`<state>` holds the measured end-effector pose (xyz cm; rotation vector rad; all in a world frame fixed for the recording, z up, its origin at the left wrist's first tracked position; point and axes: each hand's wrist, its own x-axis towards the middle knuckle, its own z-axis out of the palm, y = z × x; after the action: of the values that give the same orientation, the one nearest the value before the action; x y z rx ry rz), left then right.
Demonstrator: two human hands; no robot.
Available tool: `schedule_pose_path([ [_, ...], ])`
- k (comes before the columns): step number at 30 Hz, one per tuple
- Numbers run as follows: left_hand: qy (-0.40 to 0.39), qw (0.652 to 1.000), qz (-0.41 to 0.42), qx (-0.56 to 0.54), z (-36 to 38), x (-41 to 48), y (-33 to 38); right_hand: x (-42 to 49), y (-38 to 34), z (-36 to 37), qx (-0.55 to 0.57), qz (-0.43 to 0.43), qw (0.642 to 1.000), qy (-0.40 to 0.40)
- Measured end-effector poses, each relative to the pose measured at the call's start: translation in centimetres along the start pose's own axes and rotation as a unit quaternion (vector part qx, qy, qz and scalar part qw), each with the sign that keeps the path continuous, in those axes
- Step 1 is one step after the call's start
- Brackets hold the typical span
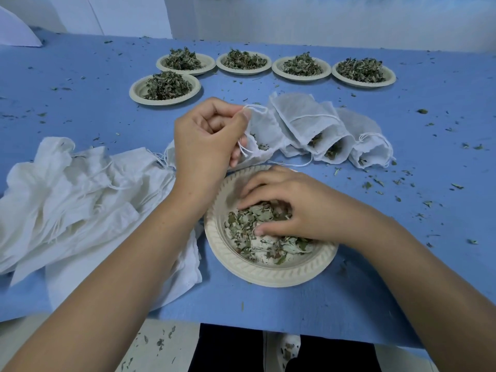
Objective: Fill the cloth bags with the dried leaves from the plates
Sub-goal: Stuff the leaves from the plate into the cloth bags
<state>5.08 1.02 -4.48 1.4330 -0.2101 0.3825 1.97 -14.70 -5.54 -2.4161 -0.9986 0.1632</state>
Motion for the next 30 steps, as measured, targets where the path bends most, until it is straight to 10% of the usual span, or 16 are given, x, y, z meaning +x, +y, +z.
schedule_pose_path([
  [8,-0.012,1.000,0.011,0.001,0.0,0.0,-0.1,-0.6,-0.3,-1.2,0.108,-0.018,0.982,0.151],
  [16,-0.088,0.995,0.003,0.046,0.4,-0.4,0.0,-0.9,-0.7,-1.4,0.323,-0.060,0.850,0.412],
  [25,-0.110,0.988,0.090,0.061,0.4,-1.0,0.0,-0.3,0.2,-0.5,-0.052,-0.064,0.903,0.423],
  [30,-0.087,0.990,0.089,0.065,0.2,-0.7,-0.1,-0.2,0.5,-0.8,0.015,-0.040,0.938,0.345],
])
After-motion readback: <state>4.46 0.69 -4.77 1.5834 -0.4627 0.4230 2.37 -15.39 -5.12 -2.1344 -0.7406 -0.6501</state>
